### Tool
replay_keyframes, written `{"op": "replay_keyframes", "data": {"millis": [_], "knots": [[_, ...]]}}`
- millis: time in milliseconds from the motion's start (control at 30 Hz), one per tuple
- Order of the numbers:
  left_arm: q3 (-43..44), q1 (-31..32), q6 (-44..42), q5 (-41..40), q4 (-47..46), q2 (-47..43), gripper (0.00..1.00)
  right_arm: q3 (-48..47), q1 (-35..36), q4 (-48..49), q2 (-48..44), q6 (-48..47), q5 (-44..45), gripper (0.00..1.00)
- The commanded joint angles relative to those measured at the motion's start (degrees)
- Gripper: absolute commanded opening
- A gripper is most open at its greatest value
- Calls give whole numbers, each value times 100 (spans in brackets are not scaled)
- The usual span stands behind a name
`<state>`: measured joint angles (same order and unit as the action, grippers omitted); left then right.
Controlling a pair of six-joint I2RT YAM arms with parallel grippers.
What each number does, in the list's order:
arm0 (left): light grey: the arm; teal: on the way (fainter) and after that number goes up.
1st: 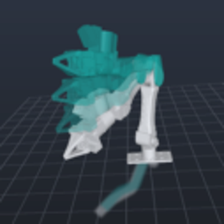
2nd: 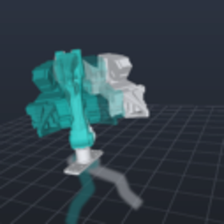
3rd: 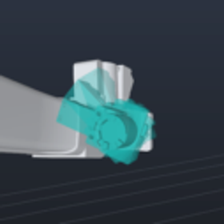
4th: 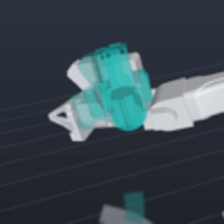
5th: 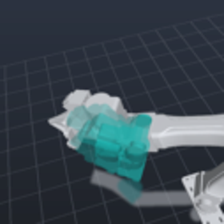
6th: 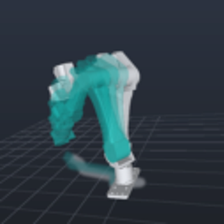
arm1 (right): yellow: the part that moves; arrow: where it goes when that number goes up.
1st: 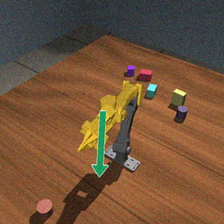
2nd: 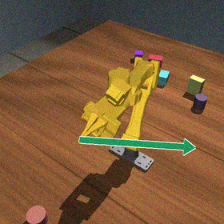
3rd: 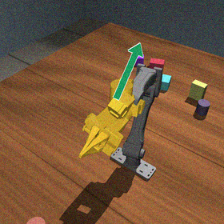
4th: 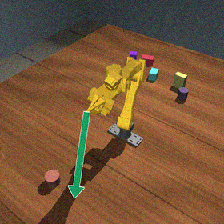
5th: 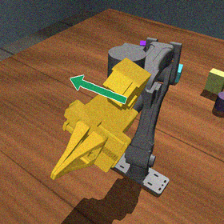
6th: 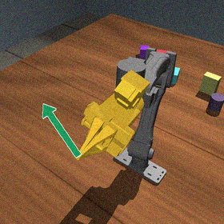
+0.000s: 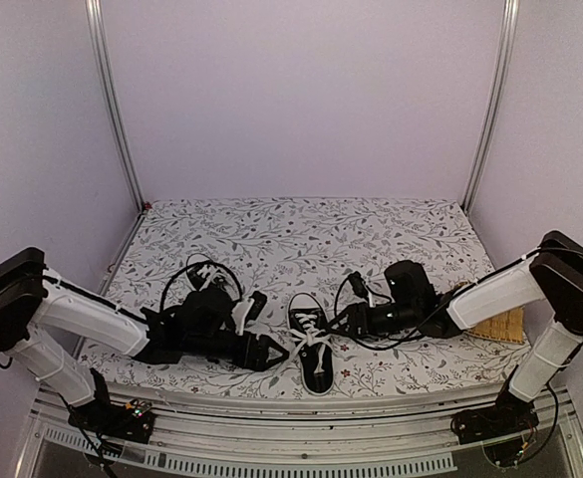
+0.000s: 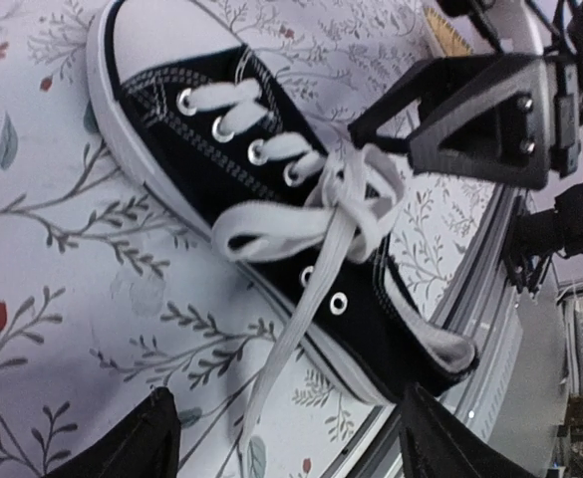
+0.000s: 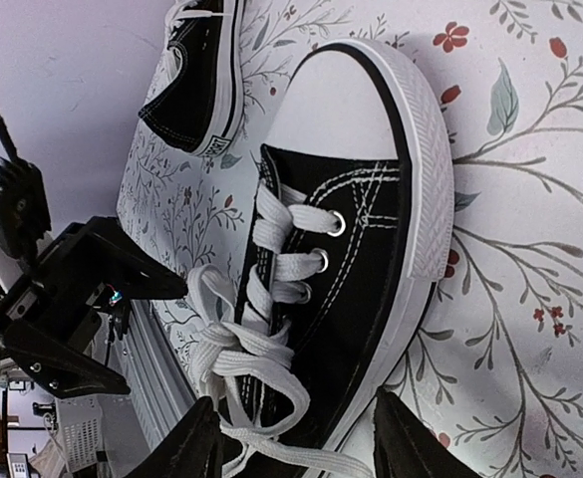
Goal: Tie the shoes
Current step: Pull the loops with the shoelace from the shoe.
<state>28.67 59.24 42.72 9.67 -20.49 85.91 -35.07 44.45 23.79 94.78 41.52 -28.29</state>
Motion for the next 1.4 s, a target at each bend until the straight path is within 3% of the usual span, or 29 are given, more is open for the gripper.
{"op": "replay_keyframes", "data": {"millis": [0,433,667,967,1367], "knots": [[605,-199,56,9,-63,421,76,-140,-19,325,216,88,-226,51],[910,-363,553,215,-1022,1390,75,-249,-24,494,453,94,-433,25],[889,-443,732,205,-1505,1579,66,-279,-24,530,457,93,-447,8],[825,-570,921,212,-1919,1716,43,-288,-24,543,436,37,-460,3],[886,-567,949,272,-1803,1852,0,-241,-23,530,145,-192,-40,2]]}}
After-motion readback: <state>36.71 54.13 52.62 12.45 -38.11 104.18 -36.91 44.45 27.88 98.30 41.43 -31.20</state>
